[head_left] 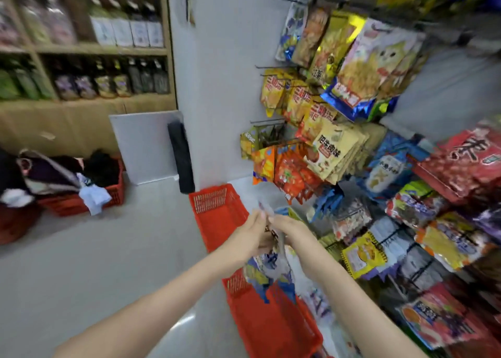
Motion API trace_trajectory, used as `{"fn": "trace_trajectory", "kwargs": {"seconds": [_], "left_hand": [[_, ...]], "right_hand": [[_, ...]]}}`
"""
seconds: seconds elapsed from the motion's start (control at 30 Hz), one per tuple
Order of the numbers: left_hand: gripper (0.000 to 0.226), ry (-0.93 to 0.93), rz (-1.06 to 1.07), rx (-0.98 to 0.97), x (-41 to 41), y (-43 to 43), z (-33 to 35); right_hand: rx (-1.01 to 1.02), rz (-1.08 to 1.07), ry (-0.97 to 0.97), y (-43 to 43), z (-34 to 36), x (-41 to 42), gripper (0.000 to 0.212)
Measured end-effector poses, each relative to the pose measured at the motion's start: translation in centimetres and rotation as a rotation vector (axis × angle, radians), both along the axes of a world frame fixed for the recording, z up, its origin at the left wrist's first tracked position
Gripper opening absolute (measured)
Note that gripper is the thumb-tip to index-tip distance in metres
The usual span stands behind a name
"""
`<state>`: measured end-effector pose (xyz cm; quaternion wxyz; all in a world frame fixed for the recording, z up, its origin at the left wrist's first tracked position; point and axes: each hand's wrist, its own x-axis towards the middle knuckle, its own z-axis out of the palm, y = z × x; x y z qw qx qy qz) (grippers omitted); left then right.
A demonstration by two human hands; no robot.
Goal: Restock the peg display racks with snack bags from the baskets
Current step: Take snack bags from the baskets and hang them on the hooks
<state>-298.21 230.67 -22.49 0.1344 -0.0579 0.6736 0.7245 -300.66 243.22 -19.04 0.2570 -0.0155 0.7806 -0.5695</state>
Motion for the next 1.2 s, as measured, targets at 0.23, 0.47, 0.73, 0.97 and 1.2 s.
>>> {"fn": "trace_trajectory", "kwargs": {"seconds": [0.23, 0.47, 0.73, 0.97, 1.2], "left_hand": [[0.010, 0.249, -0.114, -0.225, -6.7, -10.7, 4.8], [0.055, 0.522, 0.270, -0.554, -15.4, -16.7, 7.9], [0.028, 0.312, 0.164, -0.169, -31.0, -24.0, 9.2], [0.001, 0.309, 0.165, -0.070, -42.5, -29.7, 12.0], [0.010, 0.306, 0.051, 0.000, -53.8, -32.5, 12.8]], "right_hand": [[0.215, 0.033, 0.356, -8.1, 5.0, -7.4, 0.013], [0.214, -0.123, 0.524, -12.2, 8.5, -14.6, 0.008], [0.249, -0.097, 0.716, -18.9, 10.3, -29.6, 0.011], [0.222, 0.007, 0.742, -23.9, 12.6, -42.3, 0.007], [0.217, -0.053, 0.679, -25.5, 13.8, -52.2, 0.015]]}}
